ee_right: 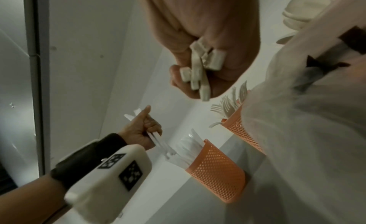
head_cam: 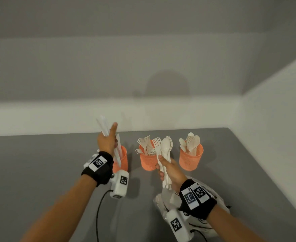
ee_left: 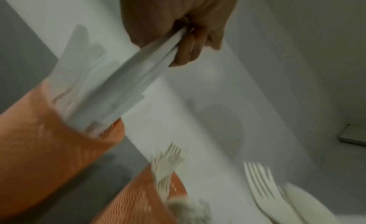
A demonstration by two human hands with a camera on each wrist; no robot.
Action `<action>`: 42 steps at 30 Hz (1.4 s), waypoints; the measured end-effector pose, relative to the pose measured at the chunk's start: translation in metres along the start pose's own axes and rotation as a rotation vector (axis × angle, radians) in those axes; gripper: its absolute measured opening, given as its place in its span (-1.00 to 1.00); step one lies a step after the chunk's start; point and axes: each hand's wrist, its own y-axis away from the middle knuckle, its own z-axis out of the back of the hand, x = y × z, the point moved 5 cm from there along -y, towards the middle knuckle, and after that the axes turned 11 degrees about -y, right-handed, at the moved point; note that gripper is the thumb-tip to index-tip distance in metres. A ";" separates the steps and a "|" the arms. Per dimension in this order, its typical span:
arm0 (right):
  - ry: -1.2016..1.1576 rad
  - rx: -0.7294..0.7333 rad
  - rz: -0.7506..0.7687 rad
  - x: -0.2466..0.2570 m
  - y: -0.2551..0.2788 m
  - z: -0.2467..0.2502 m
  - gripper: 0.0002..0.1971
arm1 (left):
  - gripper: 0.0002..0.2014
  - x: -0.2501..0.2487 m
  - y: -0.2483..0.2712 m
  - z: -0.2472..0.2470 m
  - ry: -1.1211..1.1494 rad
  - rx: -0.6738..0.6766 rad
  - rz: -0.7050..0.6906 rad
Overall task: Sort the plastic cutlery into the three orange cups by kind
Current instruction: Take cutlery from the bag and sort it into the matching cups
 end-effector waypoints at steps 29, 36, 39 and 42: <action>0.002 0.014 -0.005 0.005 -0.002 0.008 -0.81 | -0.62 0.011 -0.007 -0.041 -0.753 -0.102 -0.754; -0.084 0.051 0.001 0.002 0.000 -0.009 -0.75 | -0.65 0.013 0.073 -0.083 -0.180 0.544 -0.091; -0.073 0.063 0.010 -0.001 0.003 -0.013 -0.69 | -0.56 0.023 0.087 -0.088 -0.140 0.622 -0.009; -0.028 0.064 0.025 -0.002 0.008 -0.010 -0.66 | -0.67 0.021 0.093 -0.085 -0.091 0.593 0.010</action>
